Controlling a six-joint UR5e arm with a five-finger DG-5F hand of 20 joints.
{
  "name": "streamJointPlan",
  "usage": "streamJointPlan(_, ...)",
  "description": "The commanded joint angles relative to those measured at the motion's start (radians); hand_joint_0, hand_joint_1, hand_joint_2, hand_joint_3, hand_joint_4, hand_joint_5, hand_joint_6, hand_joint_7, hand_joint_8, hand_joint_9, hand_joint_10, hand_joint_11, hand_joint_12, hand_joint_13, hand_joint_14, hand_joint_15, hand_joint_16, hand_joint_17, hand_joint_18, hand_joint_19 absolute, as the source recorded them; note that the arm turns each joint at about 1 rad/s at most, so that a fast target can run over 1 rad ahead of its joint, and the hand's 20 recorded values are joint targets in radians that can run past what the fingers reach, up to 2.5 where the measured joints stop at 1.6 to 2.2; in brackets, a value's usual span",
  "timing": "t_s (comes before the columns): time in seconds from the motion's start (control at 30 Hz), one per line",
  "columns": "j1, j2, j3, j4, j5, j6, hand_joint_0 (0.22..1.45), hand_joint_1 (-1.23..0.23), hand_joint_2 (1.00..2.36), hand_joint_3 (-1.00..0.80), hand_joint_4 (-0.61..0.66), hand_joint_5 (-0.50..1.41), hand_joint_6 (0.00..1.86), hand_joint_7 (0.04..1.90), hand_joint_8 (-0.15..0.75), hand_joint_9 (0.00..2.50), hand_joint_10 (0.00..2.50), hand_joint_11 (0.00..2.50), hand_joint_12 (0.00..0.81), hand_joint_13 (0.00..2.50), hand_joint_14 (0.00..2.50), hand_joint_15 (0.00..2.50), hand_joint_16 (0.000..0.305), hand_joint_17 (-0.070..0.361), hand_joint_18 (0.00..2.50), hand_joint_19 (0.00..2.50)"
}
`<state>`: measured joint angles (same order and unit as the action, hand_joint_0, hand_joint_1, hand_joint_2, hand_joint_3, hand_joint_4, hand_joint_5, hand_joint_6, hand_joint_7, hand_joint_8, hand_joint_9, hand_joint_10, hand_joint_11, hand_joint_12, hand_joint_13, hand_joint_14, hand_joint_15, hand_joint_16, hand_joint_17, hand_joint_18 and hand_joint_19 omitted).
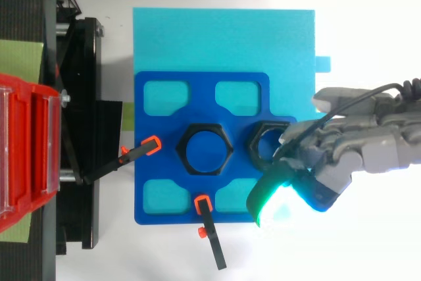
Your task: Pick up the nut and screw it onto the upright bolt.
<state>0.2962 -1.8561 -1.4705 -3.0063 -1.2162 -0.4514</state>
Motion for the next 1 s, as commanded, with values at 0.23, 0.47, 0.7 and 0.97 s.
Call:
streamJointPlan(0.23,0.032,-0.002,-0.001,0.049,0.193,-0.504,0.52,-0.8,1.0,-0.5,0.2,-0.24,0.5,0.77,0.283,0.41,0.0,0.0,0.332,0.34,0.0,0.0,0.034,0.077,0.1,0.0)
streamJointPlan(0.47,0.063,-0.032,-0.001,0.058,0.319,-0.564,0.52,-0.79,1.0,-0.5,0.2,-0.24,0.5,0.76,0.283,0.41,0.0,0.0,0.334,0.34,0.0,0.0,0.035,0.078,0.09,0.0)
streamJointPlan(0.7,0.09,-0.057,-0.001,0.09,0.365,-0.573,0.52,-0.78,1.0,-0.5,0.21,-0.24,0.5,0.76,0.286,0.41,0.0,0.0,0.335,0.34,0.0,0.0,0.035,0.079,0.09,0.0)
streamJointPlan(0.97,0.126,-0.103,-0.001,0.101,0.369,-0.65,0.51,-0.77,1.0,-0.5,0.21,-0.24,0.5,0.76,0.286,0.41,0.0,0.0,0.338,0.34,0.0,0.0,0.035,0.08,0.1,0.0)
